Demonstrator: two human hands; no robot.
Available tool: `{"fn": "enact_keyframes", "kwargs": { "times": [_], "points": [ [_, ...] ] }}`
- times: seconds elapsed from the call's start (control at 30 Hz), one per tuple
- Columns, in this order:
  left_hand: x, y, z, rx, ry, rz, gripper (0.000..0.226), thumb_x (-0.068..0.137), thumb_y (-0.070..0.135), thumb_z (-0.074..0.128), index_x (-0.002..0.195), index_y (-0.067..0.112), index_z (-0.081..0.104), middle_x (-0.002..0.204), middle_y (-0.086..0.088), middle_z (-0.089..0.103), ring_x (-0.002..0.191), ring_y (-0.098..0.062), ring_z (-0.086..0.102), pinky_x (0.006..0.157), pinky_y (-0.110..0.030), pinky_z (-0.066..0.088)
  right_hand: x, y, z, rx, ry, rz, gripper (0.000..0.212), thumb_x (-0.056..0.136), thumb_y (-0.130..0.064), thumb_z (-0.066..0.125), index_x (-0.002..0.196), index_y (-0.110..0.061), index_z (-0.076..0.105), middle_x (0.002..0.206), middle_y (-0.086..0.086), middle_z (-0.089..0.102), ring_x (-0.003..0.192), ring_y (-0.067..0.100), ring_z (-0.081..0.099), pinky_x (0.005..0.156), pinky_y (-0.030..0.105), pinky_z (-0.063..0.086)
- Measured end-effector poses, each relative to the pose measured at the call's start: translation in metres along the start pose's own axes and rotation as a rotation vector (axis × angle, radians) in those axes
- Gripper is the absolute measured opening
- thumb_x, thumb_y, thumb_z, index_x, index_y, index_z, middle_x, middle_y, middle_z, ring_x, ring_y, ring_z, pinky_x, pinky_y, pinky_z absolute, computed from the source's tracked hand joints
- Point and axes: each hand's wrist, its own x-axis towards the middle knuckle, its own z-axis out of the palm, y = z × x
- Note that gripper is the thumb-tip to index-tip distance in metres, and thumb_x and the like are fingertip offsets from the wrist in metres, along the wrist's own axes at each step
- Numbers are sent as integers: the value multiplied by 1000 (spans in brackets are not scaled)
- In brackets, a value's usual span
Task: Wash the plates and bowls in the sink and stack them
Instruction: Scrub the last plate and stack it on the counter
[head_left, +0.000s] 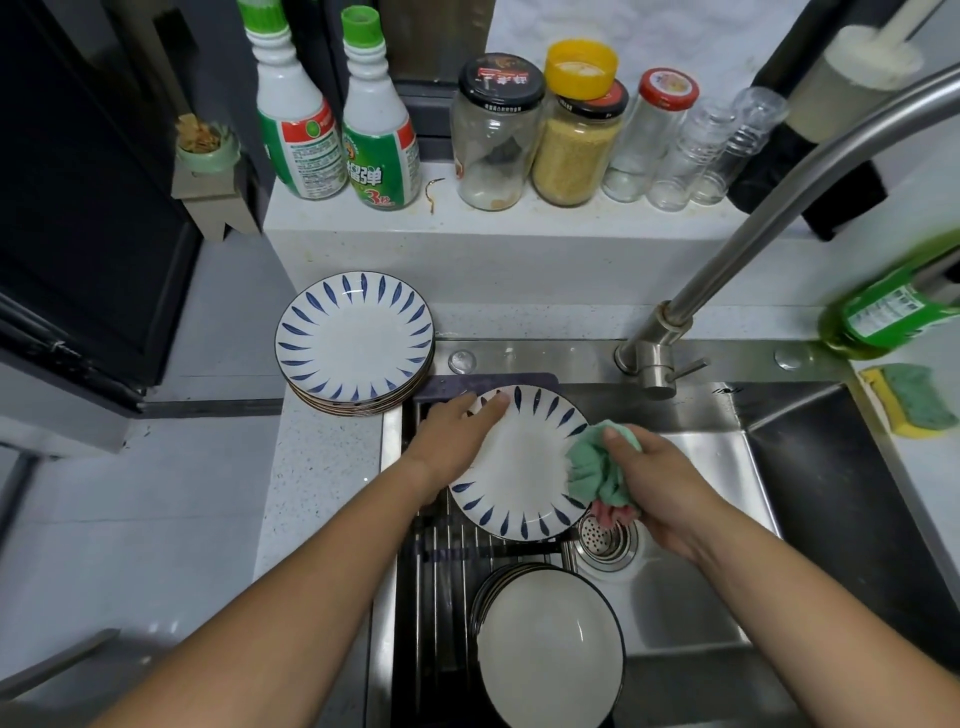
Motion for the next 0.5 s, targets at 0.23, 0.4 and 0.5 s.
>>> {"fn": "enact_keyframes", "kwargs": {
  "times": [0.23, 0.4, 0.5],
  "points": [
    [-36, 34, 9, -112, 79, 73, 31, 109, 39, 40, 106, 20, 64, 110, -3, 69, 100, -17, 65, 84, -25, 50, -12, -18, -21, -23, -12, -82, 26, 106, -26, 44, 106, -6, 61, 74, 25, 64, 46, 28, 53, 39, 26, 36],
    [-66, 58, 16, -254, -12, 104, 37, 108, 42, 41, 119, 22, 70, 119, -7, 75, 115, -25, 69, 104, -46, 53, -32, -29, -47, -28, -15, -155, 28, 106, -28, 45, 109, -6, 63, 77, 30, 65, 47, 29, 54, 46, 29, 28],
    [-83, 67, 27, -257, -38, 157, 35, 108, 48, 41, 121, 32, 69, 121, 5, 75, 117, -15, 69, 105, -42, 51, -53, -39, -68, -15, -11, -184, 28, 106, -28, 44, 111, -7, 62, 82, 34, 65, 52, 31, 54, 48, 30, 28]
  ]
}}
